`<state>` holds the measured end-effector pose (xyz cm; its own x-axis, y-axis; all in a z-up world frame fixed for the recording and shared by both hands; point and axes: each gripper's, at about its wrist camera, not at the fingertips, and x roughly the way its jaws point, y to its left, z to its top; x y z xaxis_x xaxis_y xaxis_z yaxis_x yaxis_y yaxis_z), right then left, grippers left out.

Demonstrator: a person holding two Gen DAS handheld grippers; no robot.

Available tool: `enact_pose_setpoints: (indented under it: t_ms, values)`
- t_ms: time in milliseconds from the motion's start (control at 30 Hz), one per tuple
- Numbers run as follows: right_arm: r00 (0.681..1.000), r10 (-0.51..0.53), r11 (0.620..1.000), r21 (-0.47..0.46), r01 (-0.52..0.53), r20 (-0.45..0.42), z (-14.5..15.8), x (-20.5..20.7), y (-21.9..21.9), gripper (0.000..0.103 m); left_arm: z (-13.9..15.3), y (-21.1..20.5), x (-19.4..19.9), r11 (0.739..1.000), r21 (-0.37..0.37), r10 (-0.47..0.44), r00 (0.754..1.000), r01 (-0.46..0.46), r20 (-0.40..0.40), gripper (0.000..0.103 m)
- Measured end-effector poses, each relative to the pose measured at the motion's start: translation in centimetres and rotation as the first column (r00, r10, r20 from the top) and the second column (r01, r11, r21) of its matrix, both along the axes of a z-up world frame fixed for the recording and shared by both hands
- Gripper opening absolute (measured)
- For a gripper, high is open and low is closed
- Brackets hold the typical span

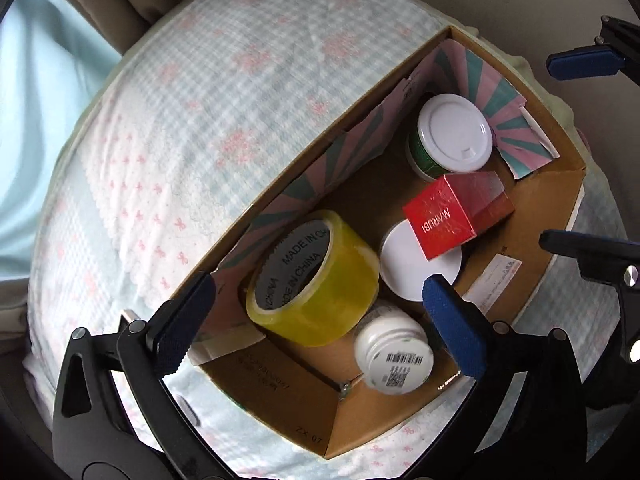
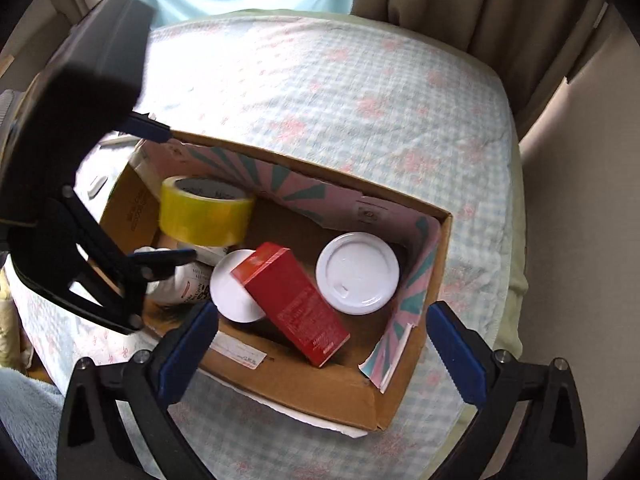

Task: Organize rigid objects
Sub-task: 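Withdraw both tools and move them toward the remote and earbud case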

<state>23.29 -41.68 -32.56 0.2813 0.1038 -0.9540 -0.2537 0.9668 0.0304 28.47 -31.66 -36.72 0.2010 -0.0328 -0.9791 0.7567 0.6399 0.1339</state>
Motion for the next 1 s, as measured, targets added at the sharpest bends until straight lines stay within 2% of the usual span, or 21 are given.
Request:
enact_pose_setpoints:
  t_ms: [233,400,633,733,833,1000]
  values:
    - [0.996,-0.084,0.995,0.053,0.083,0.022,1.5,-0.6,-1.1,0.103,2.7,1.0,0.1,0.997,-0.040,0.059,0.998,-0.058,0.022,0.103]
    - [0.994,-0.108,0.993,0.051,0.106,0.032,3.3,-1.2,-1.1,0.103,5.4,1.7,-1.0,0.995,-0.061,0.080,0.995,-0.077,0.055,0.103]
    - [0.981,-0.153,0.987,0.074,0.145,0.115,9.1,-3.2,-0.7,0.103,11.3,4.0,-3.7,0.983,-0.136,0.142,0.983,-0.127,0.112,0.103]
    - [0.970,-0.177,0.980,0.121,0.158,0.167,12.4,-4.1,-0.3,0.103,14.4,6.0,-5.4,0.966,-0.195,0.195,0.972,-0.167,0.131,0.103]
    - [0.955,-0.199,0.977,0.115,0.177,0.220,15.2,-5.0,0.6,0.103,17.4,8.7,-7.0,0.942,-0.258,0.259,0.956,-0.217,0.141,0.103]
    - [0.934,-0.228,0.971,0.130,0.199,0.276,17.8,-6.2,2.5,0.103,20.8,13.8,-8.8,0.901,-0.316,0.363,0.915,-0.297,0.176,0.103]
